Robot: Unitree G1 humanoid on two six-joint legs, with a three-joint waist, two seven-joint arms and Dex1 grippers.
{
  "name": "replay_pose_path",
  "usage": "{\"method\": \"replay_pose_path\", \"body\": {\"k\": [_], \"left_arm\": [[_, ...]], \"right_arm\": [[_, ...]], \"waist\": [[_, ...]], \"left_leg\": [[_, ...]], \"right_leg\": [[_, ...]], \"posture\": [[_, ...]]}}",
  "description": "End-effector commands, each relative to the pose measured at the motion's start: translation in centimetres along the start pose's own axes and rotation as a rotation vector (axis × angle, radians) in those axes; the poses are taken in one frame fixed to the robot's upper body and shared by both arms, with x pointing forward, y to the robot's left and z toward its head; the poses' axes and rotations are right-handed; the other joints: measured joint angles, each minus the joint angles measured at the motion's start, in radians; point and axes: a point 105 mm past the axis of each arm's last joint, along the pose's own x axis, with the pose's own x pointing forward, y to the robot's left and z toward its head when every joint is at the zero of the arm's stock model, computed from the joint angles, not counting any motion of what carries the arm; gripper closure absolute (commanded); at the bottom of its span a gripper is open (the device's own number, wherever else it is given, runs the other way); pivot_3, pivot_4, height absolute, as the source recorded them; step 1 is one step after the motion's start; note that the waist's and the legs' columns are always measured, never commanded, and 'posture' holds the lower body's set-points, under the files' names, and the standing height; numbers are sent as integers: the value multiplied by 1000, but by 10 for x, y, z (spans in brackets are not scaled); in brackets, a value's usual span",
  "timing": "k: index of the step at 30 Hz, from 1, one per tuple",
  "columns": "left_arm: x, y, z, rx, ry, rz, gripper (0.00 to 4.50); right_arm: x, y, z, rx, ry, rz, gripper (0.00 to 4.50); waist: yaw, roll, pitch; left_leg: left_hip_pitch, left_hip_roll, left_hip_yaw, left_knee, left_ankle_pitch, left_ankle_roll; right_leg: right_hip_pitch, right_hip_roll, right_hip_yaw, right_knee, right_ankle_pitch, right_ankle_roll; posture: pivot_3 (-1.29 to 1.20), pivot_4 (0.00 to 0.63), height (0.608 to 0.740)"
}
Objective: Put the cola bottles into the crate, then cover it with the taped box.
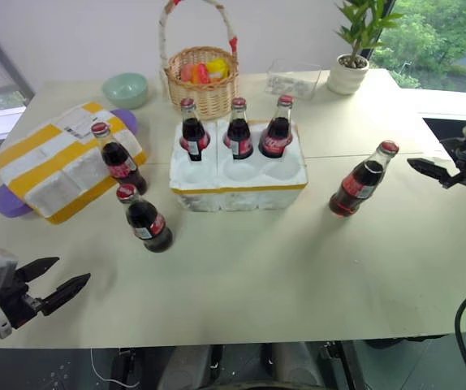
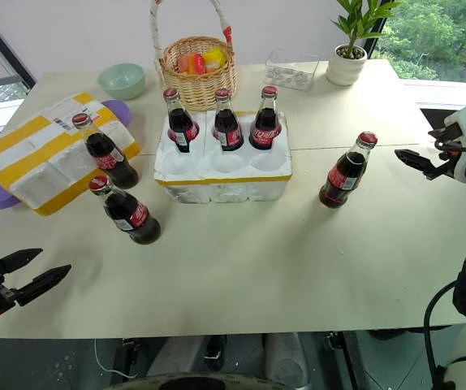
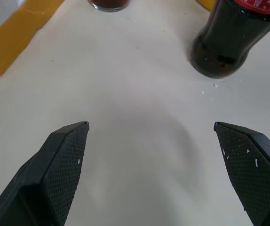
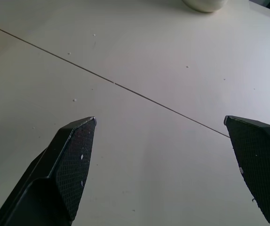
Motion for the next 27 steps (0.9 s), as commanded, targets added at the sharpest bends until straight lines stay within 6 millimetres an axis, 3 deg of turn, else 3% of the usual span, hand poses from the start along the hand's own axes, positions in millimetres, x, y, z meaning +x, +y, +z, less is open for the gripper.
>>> {"method": "replay_pose_path", "body": {"k": [1, 10, 16, 19, 23, 27], "left_arm": [[-2, 3, 13, 48, -35, 23, 41], [-1, 21, 21, 39, -68, 85, 41], [4, 13, 46, 76, -124, 3, 41], [4, 0, 62, 94, -133, -106, 41], [3, -15, 76, 117, -116, -238, 41], [8, -19, 84, 166, -96, -294, 41]], "right_arm": [[-7, -9, 10, -21, -33, -34, 0], [-8, -10, 6, 26, -35, -47, 0], [-14, -13, 12, 42, -38, -23, 0], [-25, -20, 33, 55, -89, 4, 0], [-44, -24, 81, 51, -190, 85, 0], [-53, -9, 128, -6, -264, 260, 0]], "waist": [[0, 0, 0], [0, 0, 0], [1, 0, 0], [-1, 1, 1], [-3, 6, 3], [-7, 6, 4]], "left_leg": [[0, 0, 0, 0, 0, 0], [0, 0, 0, 0, 0, 0], [0, 0, 0, 1, 0, 0], [0, 0, 0, 1, 0, 0], [0, 0, 1, 1, 0, 0], [0, 1, 1, 0, 0, -1]], "right_leg": [[0, 0, 0, 0, 0, 0], [0, 0, 0, 0, 0, 0], [0, 0, 0, 1, 0, 0], [0, 0, 0, 1, 1, 0], [-1, 0, 0, 2, 1, 0], [-1, 1, 0, 1, 0, 0]], "posture": [[0, 150, 738], [0, 150, 738], [0, 150, 738], [0, 150, 738], [0, 150, 738], [0, 150, 738]]}}
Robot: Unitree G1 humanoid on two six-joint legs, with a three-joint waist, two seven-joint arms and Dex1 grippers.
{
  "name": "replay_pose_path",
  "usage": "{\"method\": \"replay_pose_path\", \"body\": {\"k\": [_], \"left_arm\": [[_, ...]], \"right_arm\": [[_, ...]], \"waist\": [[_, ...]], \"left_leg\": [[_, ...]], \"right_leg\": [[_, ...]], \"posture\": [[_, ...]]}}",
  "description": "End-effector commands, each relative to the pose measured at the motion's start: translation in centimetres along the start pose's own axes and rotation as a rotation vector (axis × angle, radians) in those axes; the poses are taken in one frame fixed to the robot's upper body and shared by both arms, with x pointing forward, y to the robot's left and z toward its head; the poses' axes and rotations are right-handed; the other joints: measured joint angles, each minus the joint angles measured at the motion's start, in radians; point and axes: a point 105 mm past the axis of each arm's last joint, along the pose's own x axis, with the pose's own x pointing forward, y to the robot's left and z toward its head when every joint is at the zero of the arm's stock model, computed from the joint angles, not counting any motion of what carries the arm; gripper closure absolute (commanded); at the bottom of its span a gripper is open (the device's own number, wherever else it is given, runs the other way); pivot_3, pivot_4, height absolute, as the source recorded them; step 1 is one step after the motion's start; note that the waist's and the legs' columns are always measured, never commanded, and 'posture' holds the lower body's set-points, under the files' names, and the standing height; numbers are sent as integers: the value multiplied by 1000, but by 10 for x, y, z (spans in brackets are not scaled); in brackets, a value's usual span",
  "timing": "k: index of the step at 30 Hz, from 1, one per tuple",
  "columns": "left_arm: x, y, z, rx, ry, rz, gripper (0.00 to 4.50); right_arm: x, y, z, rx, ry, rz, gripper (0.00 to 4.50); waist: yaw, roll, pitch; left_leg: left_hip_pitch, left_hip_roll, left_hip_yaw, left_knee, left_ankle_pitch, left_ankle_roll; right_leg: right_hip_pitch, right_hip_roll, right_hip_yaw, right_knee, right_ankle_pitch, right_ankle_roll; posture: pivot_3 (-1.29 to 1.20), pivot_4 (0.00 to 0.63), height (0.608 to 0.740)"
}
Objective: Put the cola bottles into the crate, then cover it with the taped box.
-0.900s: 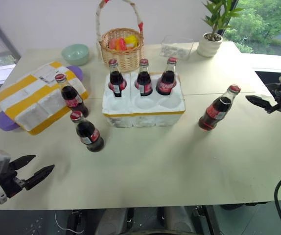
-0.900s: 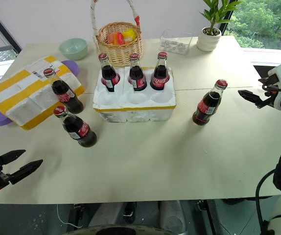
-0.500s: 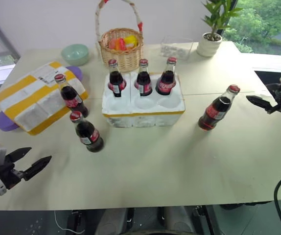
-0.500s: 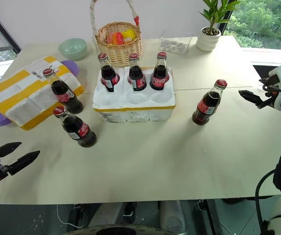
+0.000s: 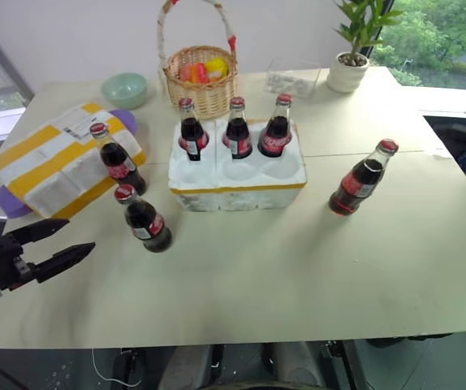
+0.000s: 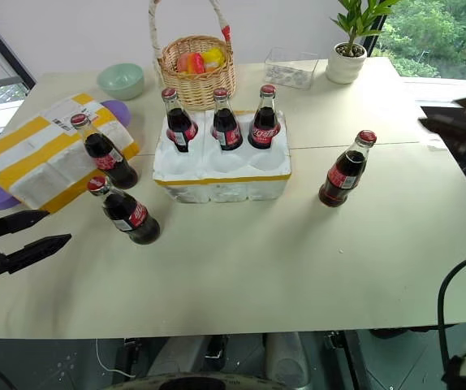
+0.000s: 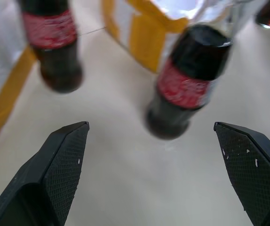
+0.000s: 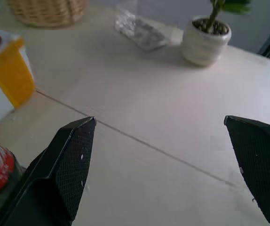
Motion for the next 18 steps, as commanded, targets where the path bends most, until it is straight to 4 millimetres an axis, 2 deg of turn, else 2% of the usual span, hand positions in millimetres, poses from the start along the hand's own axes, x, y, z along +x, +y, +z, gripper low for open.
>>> {"method": "replay_pose_path", "body": {"k": [1, 5, 8, 12, 18], "left_arm": [[4, 1, 16, 66, -15, -31, 41], [13, 6, 22, 101, -17, -40, 41], [22, 28, 26, 122, -54, 53, 41], [36, 52, 29, 119, -100, 152, 41], [65, 68, 31, 123, -146, 206, 41]], "right_arm": [[-1, 25, 51, -65, -80, 218, 0], [7, 55, 84, -127, -133, 407, 0], [13, 77, 106, -171, -175, 495, 0], [8, 109, 118, -187, -197, 627, 0], [2, 131, 118, -188, -198, 710, 0]], "waist": [[-2, 0, 0], [-4, 1, 1], [3, 0, 1], [13, 0, 1], [11, -1, 1]], "left_leg": [[0, 0, 0, 0, 0, 0], [0, 0, 0, 0, 0, -1], [0, 0, 0, 0, 0, -1], [0, 0, -1, 0, 0, -2], [-1, -1, -1, 2, 0, -1]], "right_leg": [[0, 0, 0, 0, 0, 0], [-1, 0, 0, 2, 0, 1], [-1, 0, 0, 2, 2, 4], [-2, 0, 0, 4, 2, 4], [-2, -1, 0, 4, 3, 5]], "posture": [[0, 150, 738], [0, 150, 738], [0, 150, 738], [0, 150, 738], [0, 150, 738]]}}
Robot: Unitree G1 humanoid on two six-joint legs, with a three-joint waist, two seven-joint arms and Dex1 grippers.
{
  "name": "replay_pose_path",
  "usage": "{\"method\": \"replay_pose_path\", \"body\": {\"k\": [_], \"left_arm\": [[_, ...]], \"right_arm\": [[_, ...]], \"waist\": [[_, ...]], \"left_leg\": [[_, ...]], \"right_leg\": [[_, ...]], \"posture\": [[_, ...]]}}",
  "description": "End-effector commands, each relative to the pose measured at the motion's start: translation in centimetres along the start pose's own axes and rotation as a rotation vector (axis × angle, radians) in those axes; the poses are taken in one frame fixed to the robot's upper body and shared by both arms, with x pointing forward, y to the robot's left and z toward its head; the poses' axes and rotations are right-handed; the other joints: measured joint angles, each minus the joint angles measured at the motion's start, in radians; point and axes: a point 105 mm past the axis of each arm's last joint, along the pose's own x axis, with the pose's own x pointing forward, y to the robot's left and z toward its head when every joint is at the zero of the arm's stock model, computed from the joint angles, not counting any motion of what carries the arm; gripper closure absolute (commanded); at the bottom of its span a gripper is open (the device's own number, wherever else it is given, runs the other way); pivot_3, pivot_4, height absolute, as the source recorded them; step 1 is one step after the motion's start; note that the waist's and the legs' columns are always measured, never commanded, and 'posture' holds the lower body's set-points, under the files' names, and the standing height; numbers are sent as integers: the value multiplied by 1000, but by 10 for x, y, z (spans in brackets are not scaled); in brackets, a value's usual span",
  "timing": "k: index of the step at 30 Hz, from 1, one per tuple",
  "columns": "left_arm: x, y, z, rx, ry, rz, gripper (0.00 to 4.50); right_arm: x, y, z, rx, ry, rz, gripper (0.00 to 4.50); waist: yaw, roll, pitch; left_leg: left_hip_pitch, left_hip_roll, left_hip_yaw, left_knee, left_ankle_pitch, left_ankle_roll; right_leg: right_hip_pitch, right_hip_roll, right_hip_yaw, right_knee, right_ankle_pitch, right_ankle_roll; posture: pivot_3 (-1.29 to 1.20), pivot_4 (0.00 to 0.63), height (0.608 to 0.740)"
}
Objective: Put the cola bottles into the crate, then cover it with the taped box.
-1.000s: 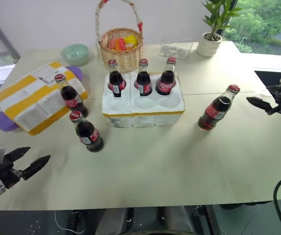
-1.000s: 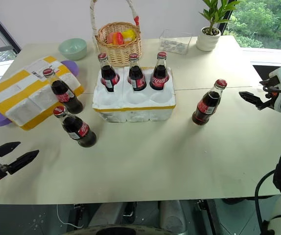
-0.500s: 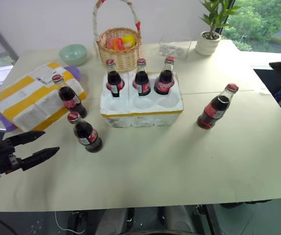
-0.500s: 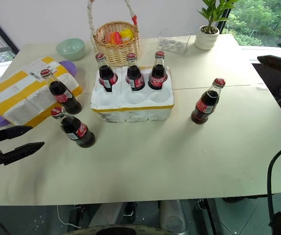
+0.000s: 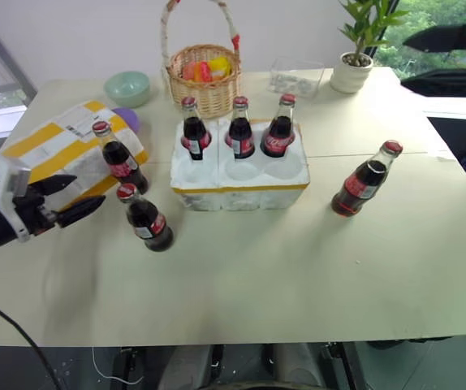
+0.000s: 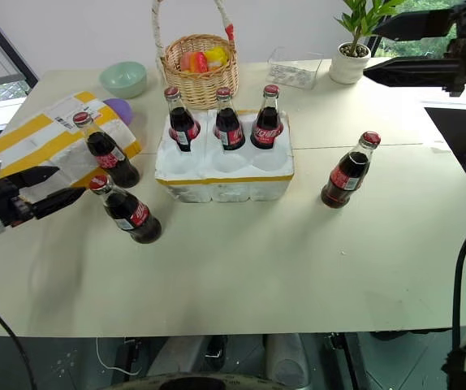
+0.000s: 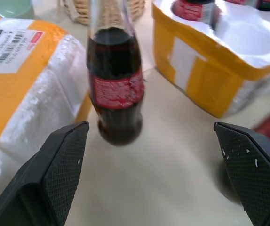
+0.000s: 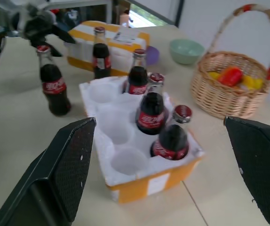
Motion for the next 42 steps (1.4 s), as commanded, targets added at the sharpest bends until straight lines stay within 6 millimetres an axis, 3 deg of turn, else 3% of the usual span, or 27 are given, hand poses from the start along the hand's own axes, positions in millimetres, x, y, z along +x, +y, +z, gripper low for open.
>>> {"method": "replay_pose_path", "body": {"k": [1, 4, 14, 20, 26, 37, 40, 42], "left_arm": [[13, 5, 7, 37, -34, 27, 41], [29, 2, 7, 39, -51, 10, 41], [42, 13, 3, 18, -50, 35, 41], [63, 8, 0, 5, -56, 18, 41], [81, 17, -5, -8, -49, 51, 41], [81, 26, -4, -24, -67, 66, 41], [83, 25, -1, -34, -81, 53, 871], [84, 24, 1, -31, -82, 39, 1788]], "right_arm": [[-5, 12, 15, -49, -37, 18, 0], [-3, 17, 10, -43, -29, 21, 0], [-5, 21, 4, -13, -31, -8, 0], [-2, 28, 1, -5, -31, 6, 0], [0, 28, 1, 4, -41, 6, 0], [-2, 28, -1, 19, -47, -21, 0], [-2, 27, -8, 23, -33, -37, 0], [-2, 27, -9, 33, -41, -39, 0]], "waist": [[-1, 0, 0], [-1, 0, 0], [-2, -1, 0], [2, -2, 0], [0, -2, 0], [-1, -3, 0], [1, -4, -1], [1, -4, 0]], "left_leg": [[0, 0, 0, 0, 0, 0], [0, 0, 0, 0, 0, 0], [-1, 0, 3, 1, 1, 1], [-1, 0, 3, 2, 1, 1], [-1, 0, 3, 3, 1, 1], [-2, 0, 3, 3, 1, 2], [-2, 0, 3, 3, 1, 2], [-2, 0, 3, 3, 1, 2]], "right_leg": [[0, 0, 0, 0, 0, 0], [-1, 0, 0, 2, 0, 0], [-6, -1, 0, 8, 0, 0], [-6, -1, 0, 9, 0, 0], [-6, -1, 0, 9, 0, 0], [-6, -1, 0, 9, 0, 0], [-6, -1, 0, 9, 0, 0], [-6, -1, 0, 9, 0, 0]], "posture": [[0, 150, 738], [0, 150, 738], [0, 150, 738], [0, 150, 738], [0, 150, 738], [0, 150, 738], [0, 150, 738], [0, 150, 738]]}}
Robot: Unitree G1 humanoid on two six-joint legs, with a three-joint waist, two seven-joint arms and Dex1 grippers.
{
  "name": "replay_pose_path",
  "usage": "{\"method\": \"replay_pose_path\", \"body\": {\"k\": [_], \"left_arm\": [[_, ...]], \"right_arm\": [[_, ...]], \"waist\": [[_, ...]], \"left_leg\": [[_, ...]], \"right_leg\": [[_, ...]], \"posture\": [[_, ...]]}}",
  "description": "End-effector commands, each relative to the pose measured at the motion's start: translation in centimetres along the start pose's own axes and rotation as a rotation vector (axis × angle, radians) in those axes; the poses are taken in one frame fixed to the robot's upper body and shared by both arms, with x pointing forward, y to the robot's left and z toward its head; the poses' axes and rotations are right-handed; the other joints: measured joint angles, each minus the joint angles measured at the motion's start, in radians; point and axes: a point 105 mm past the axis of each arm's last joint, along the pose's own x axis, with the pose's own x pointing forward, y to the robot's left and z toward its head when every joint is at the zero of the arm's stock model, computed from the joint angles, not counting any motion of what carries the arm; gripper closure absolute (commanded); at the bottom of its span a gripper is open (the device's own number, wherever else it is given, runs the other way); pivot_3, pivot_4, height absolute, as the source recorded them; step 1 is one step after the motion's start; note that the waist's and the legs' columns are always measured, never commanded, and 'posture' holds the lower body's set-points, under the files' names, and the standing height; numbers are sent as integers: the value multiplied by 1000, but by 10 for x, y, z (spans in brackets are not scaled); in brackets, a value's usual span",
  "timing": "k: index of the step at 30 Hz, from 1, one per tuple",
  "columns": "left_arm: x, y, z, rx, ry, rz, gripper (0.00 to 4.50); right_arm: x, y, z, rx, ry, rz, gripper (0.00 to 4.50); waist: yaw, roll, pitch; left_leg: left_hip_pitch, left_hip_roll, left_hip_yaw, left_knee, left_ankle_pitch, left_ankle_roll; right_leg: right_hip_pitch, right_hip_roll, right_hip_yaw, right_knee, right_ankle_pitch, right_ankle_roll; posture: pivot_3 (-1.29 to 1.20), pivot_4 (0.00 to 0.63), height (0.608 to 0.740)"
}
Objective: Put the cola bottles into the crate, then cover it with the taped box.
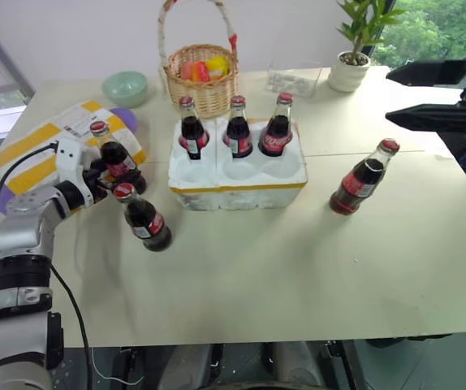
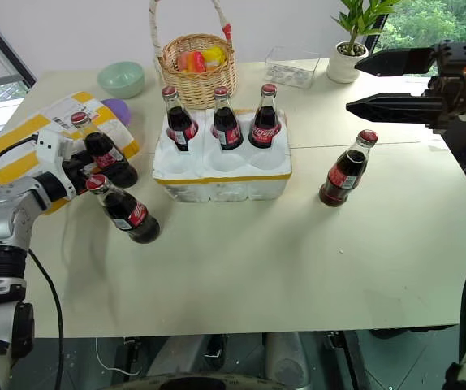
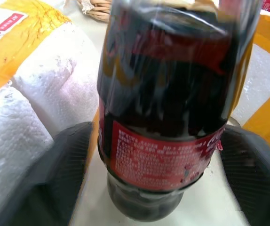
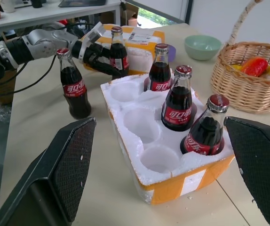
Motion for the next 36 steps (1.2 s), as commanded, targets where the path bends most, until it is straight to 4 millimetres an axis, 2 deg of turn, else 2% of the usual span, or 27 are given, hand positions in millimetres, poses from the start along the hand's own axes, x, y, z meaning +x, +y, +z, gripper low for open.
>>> {"method": "replay_pose_path", "body": {"k": [1, 4, 8, 13, 19, 29, 32, 36], "left_arm": [[-1, 0, 23, 37, -59, -24, 1762], [-5, 2, 32, 55, -56, -48, 1762], [-8, -4, 60, 53, -89, -150, 1762], [-17, -35, 100, 71, -80, -420, 1762], [-25, -62, 131, 134, -37, -664, 1762], [0, -78, 155, 190, -85, -746, 1762], [8, -89, 164, 189, -112, -790, 1762], [-1, -104, 179, 241, -113, -884, 1762]], "right_arm": [[-6, 5, 13, -56, -30, -13, 0], [-5, 5, 14, -52, -41, -15, 0], [-5, 4, 12, -44, -48, -24, 0], [-6, 3, 7, -35, -47, -40, 0], [-11, 4, 5, -21, -52, -73, 0], [-20, 10, 0, 1, -59, -126, 0], [-24, 12, -2, 8, -55, -149, 0], [-26, 17, -2, 9, -48, -159, 0]], "waist": [[-1, 0, 0], [-1, -1, 0], [-1, -3, 0], [-1, -4, 1], [-3, -4, 1], [-1, -4, 1], [1, -4, 1], [-2, -5, 2]], "left_leg": [[0, 0, 0, 0, 0, 0], [0, 0, 0, 0, 0, 0], [-9, 0, -1, 3, 1, -1], [-16, -1, -1, 7, 3, -4], [-16, -2, -1, 10, 2, -3], [-16, -2, -1, 14, 2, -1], [-16, -3, -1, 15, 2, -1], [-16, -3, -1, 16, 1, 0]], "right_leg": [[0, 0, 0, 0, 0, 0], [-1, 0, 0, 0, 0, 0], [-8, 0, -1, 2, 0, 0], [-12, 0, -2, 3, 0, 0], [-10, -1, -3, 3, 1, 1], [-10, -1, -3, 7, 1, 1], [-10, -2, -4, 8, 1, 1], [-10, -2, -4, 9, 1, 1]], "posture": [[0, 150, 738], [0, 150, 738], [0, 150, 738], [0, 150, 738], [0, 150, 738], [0, 150, 738], [0, 150, 738], [0, 150, 738]]}}
